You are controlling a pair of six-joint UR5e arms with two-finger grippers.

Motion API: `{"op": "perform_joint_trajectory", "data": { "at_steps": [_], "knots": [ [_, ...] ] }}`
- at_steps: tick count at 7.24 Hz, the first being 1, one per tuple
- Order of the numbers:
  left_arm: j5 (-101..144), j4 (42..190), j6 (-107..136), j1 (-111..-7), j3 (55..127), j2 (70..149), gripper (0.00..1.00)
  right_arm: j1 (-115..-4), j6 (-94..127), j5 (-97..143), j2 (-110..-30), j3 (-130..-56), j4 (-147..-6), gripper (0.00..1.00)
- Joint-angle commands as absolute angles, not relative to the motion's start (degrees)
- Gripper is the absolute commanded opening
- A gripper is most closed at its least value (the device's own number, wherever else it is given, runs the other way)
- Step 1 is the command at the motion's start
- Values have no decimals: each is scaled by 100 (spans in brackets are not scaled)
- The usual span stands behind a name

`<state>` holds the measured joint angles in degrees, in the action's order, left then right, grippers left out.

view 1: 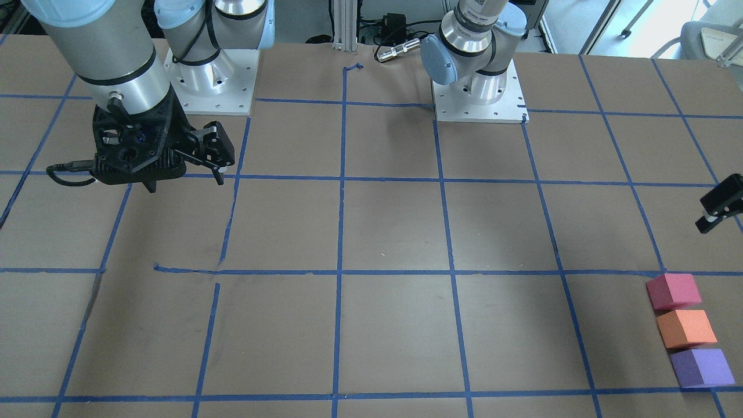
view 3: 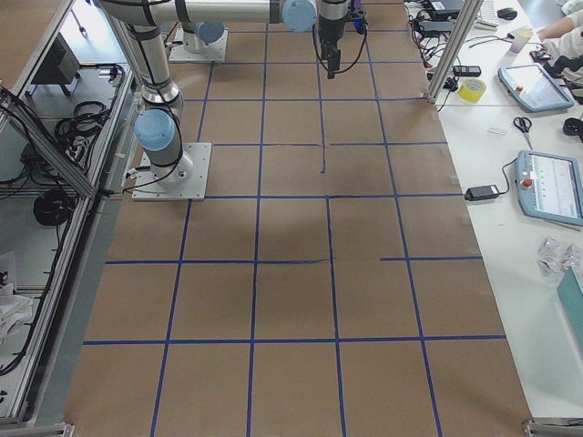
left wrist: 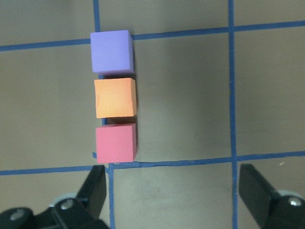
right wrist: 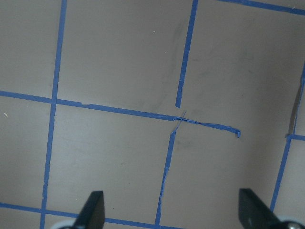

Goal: Arrange blocks in a line
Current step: 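Open the left gripper and lift it off the orange cube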

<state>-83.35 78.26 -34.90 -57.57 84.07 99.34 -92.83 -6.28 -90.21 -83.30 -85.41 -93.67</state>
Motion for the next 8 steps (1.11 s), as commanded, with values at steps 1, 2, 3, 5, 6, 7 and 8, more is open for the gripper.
{"op": "perform_joint_trajectory", "data": {
  "at_steps": [1,2,3,5,6,7,8],
  "knots": [
    [-8322,7963,-3059,-6263,8858,8960,100,-9220,-642,-9018,-8323,-8534,-9422,100],
    [-8349,8146,-2919,-6449,8877,8782,100,-9115,-650,-9018,-8341,-8534,-9431,100],
    [-8315,8121,-2213,-6573,8816,8876,100,-9010,-642,-9018,-8393,-8534,-9352,100],
    [-8341,8042,-578,-7588,8833,8921,100,-9026,-633,-9018,-8464,-8543,-9325,100],
    [-8489,8051,142,-8194,8868,8947,100,-9035,-624,-9009,-8473,-8543,-9334,100],
    [-8864,8042,497,-8731,8929,8982,100,-9035,-615,-8991,-8490,-8604,-9334,100],
    [-8973,8059,501,-9076,8956,9017,100,-9035,-633,-9009,-8516,-8639,-9334,100]
  ]
}}
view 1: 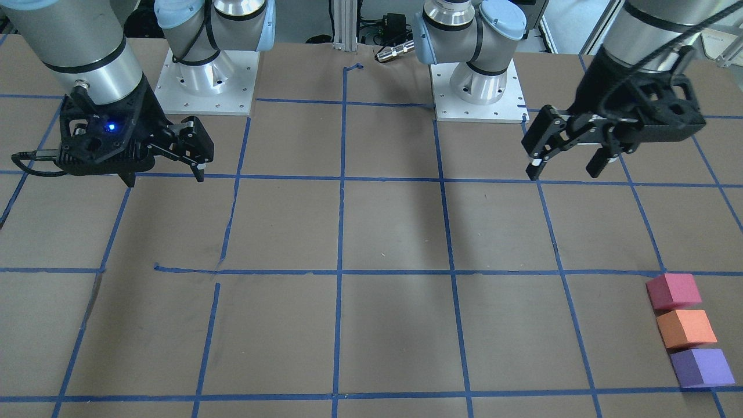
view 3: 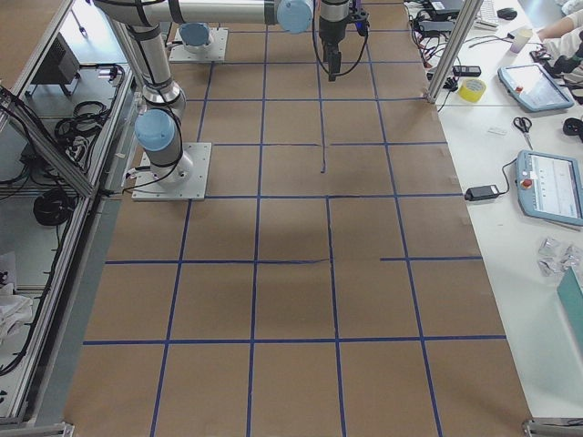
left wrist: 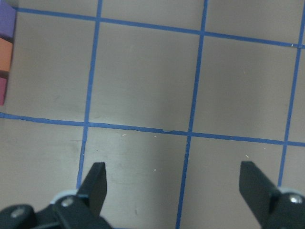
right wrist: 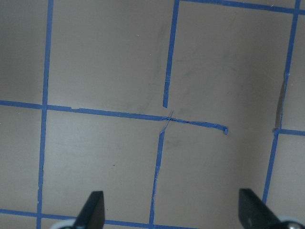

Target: Arrange blocks in a line

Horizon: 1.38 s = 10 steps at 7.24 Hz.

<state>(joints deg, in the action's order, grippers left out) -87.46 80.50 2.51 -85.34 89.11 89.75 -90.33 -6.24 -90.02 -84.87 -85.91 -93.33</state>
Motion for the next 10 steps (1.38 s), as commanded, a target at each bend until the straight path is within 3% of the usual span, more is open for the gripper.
{"op": "perform_joint_trajectory", "data": {
  "at_steps": [1,10],
  "knots": [
    [-8974,8060,484,-9105,8965,8991,100,-9035,-633,-9009,-8525,-8674,-9334,100],
    [-9308,8366,-149,-9062,8877,8965,100,-9035,-642,-9009,-8631,-8894,-9404,100]
  ]
}}
